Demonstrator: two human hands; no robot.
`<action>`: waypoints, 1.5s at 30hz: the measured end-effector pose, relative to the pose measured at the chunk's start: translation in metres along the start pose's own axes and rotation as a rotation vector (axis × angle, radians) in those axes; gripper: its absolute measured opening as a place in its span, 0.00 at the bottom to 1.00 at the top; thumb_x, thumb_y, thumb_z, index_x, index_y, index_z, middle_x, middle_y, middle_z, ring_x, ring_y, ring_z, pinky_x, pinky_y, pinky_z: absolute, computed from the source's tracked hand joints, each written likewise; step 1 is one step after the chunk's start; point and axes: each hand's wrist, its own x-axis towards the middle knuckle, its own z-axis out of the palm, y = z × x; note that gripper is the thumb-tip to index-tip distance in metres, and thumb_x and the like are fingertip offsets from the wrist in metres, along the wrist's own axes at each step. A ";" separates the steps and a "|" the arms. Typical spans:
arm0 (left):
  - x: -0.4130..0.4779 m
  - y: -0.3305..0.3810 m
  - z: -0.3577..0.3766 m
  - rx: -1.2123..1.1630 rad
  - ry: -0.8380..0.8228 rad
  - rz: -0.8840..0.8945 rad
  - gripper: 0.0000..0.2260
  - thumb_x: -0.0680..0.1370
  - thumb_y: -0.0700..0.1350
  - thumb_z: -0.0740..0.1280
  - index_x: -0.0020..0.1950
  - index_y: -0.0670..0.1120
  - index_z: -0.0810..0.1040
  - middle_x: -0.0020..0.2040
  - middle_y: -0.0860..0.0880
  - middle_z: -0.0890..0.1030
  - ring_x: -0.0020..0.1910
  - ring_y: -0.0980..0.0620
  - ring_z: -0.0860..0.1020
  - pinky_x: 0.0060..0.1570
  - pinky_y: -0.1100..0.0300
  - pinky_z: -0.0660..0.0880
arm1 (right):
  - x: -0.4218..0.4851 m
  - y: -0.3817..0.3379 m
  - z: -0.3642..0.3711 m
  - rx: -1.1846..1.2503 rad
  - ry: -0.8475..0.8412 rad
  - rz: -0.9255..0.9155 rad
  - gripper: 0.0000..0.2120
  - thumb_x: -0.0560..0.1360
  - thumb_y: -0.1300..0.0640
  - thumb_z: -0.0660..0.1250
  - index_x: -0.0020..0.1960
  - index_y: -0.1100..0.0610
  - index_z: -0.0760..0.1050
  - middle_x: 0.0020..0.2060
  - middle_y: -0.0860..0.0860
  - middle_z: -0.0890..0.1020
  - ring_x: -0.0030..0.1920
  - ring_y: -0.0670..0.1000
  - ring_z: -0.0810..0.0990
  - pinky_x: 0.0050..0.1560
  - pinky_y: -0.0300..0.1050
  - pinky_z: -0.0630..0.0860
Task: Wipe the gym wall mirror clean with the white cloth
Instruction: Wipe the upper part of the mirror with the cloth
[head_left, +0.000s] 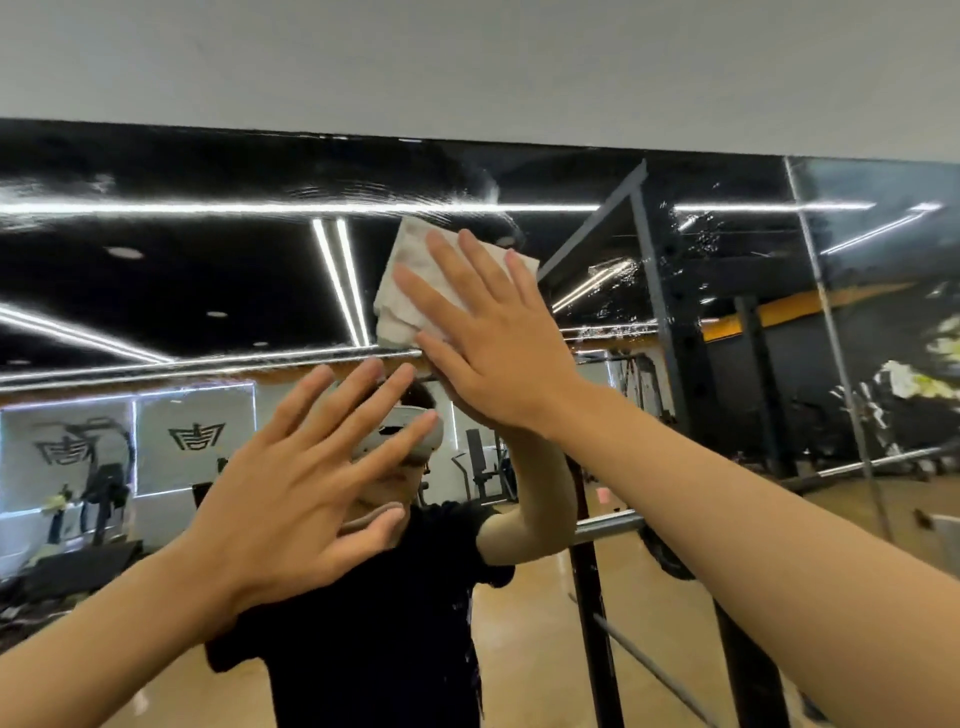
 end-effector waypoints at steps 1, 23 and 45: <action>0.000 0.000 0.001 0.015 -0.008 -0.004 0.35 0.81 0.63 0.57 0.86 0.50 0.58 0.86 0.41 0.55 0.85 0.39 0.55 0.79 0.35 0.56 | 0.001 0.000 0.001 0.007 0.008 -0.006 0.29 0.87 0.41 0.50 0.86 0.47 0.53 0.86 0.54 0.51 0.85 0.58 0.46 0.82 0.66 0.46; -0.001 0.004 0.007 0.037 -0.055 -0.022 0.36 0.81 0.66 0.57 0.86 0.51 0.59 0.87 0.43 0.54 0.85 0.40 0.53 0.78 0.33 0.59 | 0.099 -0.025 -0.005 -0.046 0.006 0.210 0.30 0.87 0.41 0.44 0.86 0.47 0.43 0.86 0.55 0.43 0.84 0.61 0.40 0.81 0.70 0.42; -0.001 0.005 0.004 0.058 -0.066 -0.023 0.35 0.83 0.66 0.56 0.86 0.50 0.60 0.86 0.42 0.55 0.85 0.40 0.54 0.79 0.35 0.56 | 0.130 -0.057 -0.016 -0.079 -0.088 -0.050 0.28 0.88 0.42 0.46 0.86 0.43 0.45 0.86 0.54 0.45 0.85 0.60 0.42 0.81 0.65 0.43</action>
